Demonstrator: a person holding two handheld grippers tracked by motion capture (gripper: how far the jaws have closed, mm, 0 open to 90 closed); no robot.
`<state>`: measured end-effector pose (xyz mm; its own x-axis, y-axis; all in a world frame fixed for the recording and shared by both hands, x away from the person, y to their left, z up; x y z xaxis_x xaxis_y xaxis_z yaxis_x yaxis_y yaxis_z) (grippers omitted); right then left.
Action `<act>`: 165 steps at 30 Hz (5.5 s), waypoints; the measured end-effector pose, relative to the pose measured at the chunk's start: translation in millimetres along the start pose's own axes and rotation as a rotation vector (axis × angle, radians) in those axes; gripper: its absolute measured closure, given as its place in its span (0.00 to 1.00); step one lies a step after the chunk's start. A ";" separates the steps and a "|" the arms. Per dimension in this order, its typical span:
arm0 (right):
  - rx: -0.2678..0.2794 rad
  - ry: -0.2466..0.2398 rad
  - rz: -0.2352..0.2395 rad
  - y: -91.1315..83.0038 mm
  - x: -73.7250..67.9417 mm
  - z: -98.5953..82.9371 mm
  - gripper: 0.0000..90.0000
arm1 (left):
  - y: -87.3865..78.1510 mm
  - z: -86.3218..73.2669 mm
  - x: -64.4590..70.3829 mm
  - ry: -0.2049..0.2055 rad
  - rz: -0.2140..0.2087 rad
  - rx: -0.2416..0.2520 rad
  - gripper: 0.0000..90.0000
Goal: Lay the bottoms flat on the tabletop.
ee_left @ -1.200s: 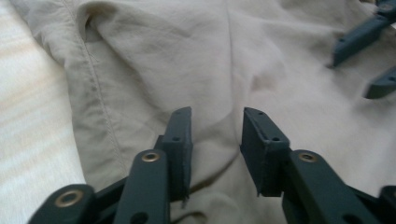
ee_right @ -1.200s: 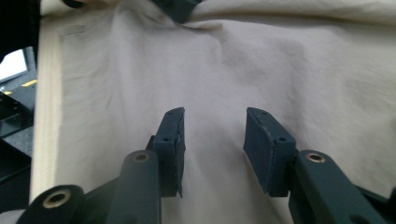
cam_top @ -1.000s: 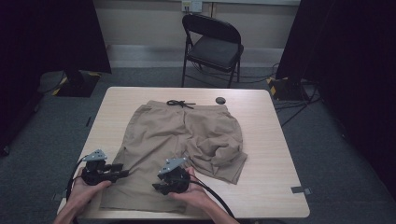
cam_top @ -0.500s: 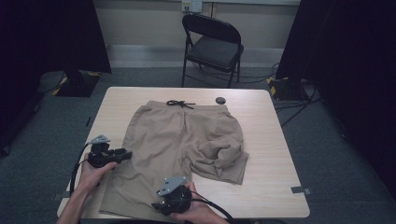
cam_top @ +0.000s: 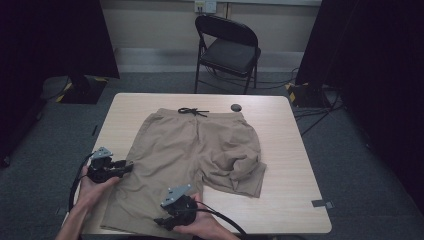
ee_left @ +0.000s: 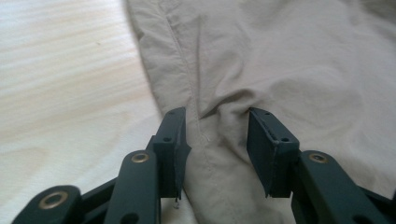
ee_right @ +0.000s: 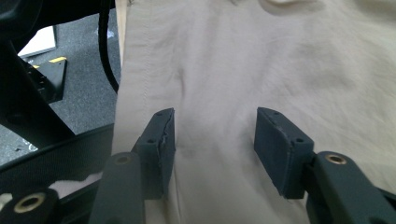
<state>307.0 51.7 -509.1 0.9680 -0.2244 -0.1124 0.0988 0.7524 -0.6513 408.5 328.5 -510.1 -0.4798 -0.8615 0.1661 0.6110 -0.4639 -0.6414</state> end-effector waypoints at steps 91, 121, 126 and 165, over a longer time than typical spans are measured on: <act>0.131 0.541 -0.672 -223.1 223.8 -133.9 0.92 | 16.4 -7.2 70.6 0.207 -0.021 -0.052 0.16; 0.040 0.410 -0.545 -211.6 121.7 -146.3 0.46 | 16.6 -7.3 70.8 0.205 -0.022 -0.050 0.16; 0.007 0.393 -0.552 -207.9 119.4 -148.1 0.42 | 16.7 -7.4 71.1 0.200 -0.023 -0.049 0.16; 0.198 0.117 -0.265 -114.9 85.7 6.5 0.97 | 16.4 -7.3 70.6 0.205 -0.023 -0.052 0.16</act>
<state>380.0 -49.9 -439.0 0.8708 -0.4889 -0.0519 0.3970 0.7615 -0.5123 380.1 261.5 -514.4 -0.6149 -0.7881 0.0289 0.5672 -0.4674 -0.6781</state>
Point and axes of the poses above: each handheld gripper's, and its own axes: y roughly forward along the jaws, z roughly out of its top, x roughly to its right, the point moved 2 cm from there along y, roughly forward along the jaws, and after that the axes turned 3 degrees about -y, right-handed, at the moved point
